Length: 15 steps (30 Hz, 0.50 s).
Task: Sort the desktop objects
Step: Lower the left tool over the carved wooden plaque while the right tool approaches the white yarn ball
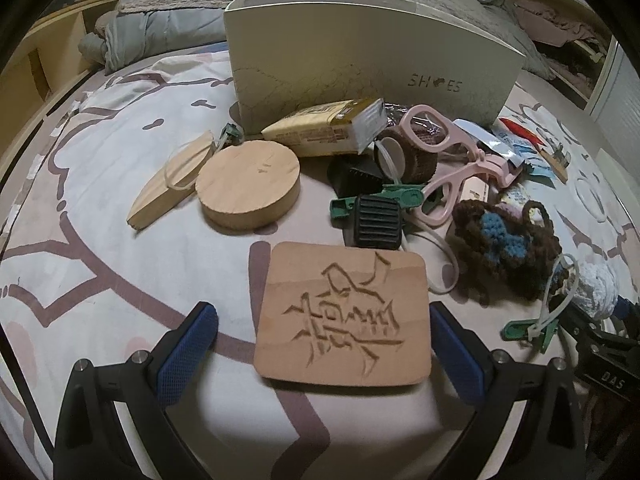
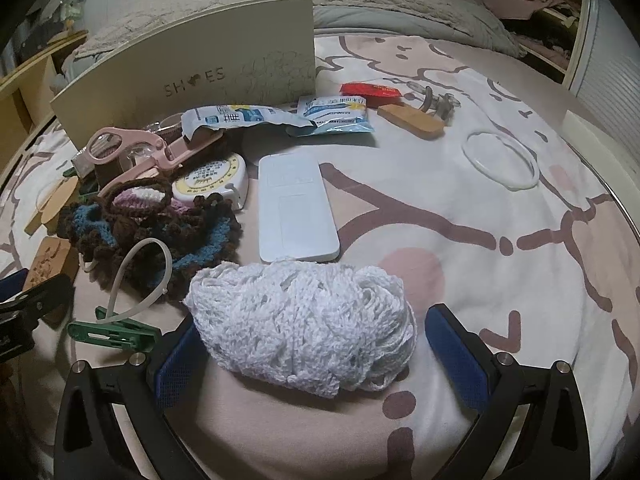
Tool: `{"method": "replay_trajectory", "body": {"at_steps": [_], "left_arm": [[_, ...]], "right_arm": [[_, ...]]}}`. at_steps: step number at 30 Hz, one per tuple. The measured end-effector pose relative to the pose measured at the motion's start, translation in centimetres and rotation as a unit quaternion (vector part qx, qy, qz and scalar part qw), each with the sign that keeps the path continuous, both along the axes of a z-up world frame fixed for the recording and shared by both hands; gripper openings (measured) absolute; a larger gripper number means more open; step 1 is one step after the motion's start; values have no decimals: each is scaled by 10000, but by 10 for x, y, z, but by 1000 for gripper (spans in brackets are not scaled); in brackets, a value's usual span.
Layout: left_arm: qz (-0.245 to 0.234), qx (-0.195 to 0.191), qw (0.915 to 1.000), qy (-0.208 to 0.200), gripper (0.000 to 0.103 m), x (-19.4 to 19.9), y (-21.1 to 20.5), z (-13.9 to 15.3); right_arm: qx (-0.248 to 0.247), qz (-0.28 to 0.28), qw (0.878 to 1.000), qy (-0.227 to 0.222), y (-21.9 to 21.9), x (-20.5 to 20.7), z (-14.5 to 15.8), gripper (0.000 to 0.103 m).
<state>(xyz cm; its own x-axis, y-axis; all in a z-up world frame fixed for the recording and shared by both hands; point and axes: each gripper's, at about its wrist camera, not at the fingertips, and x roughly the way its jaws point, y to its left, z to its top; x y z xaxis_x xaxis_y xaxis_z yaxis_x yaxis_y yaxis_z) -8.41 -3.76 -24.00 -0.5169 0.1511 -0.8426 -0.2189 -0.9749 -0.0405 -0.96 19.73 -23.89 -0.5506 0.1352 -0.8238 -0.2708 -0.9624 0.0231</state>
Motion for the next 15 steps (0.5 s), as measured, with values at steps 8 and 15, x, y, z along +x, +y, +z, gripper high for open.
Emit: {"method": "replay_trajectory", "body": {"at_steps": [8,15], "left_arm": [[-66,25,10000,21,102,1,2,0],[-99,22,9999,37,96,3,3,1]], "right_arm": [[-317,51,9992,247,3,10,7,103],[-475,56,9986,215,3,14,10,96]]}}
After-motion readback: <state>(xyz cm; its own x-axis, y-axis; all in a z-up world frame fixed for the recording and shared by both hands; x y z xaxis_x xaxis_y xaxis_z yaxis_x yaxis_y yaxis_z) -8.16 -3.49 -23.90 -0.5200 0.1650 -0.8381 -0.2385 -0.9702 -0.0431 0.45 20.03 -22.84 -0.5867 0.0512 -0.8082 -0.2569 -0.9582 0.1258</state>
